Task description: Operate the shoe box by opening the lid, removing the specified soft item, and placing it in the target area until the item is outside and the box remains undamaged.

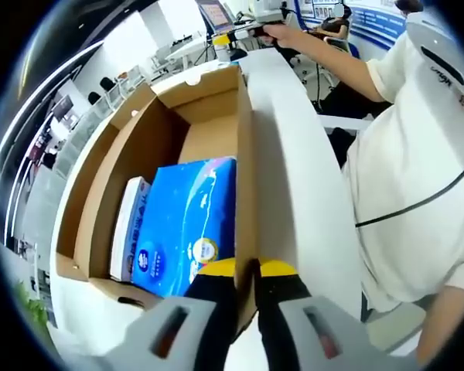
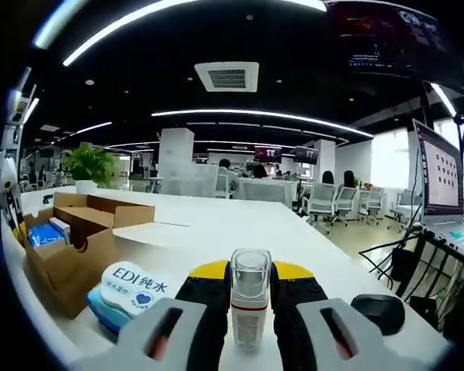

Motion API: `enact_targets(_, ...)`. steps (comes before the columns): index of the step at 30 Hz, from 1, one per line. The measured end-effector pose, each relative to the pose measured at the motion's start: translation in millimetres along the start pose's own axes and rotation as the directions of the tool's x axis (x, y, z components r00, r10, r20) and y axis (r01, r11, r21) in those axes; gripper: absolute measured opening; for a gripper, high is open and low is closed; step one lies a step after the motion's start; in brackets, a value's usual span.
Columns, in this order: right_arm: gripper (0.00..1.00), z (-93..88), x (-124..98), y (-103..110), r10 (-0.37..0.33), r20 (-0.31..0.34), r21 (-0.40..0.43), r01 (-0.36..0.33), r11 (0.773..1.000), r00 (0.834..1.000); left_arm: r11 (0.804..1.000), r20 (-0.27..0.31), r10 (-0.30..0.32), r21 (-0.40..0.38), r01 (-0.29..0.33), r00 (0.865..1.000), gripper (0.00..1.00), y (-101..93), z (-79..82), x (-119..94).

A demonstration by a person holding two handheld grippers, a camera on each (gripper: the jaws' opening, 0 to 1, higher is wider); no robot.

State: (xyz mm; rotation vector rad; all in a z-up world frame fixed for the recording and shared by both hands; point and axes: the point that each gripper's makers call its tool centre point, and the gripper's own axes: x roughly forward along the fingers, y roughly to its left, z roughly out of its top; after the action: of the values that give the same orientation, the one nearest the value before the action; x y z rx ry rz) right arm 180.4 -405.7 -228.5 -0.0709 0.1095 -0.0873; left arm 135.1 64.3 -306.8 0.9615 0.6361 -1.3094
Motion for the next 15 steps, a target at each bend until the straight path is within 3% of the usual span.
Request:
enact_targets(9, 0.19, -3.1, 2.7, 1.6, 0.027, -0.009, 0.021, -0.027, 0.999, 1.0, 1.0, -0.002, 0.0, 0.0, 0.0, 1.0, 0.07, 0.0, 0.0, 0.1)
enact_targets(15, 0.19, -3.2, 4.2, 4.5, 0.04, -0.01, -0.009, -0.041, 0.999, 0.999, 1.0, -0.001, -0.001, 0.004, 0.001, 1.0, 0.07, 0.1, 0.0, 0.1)
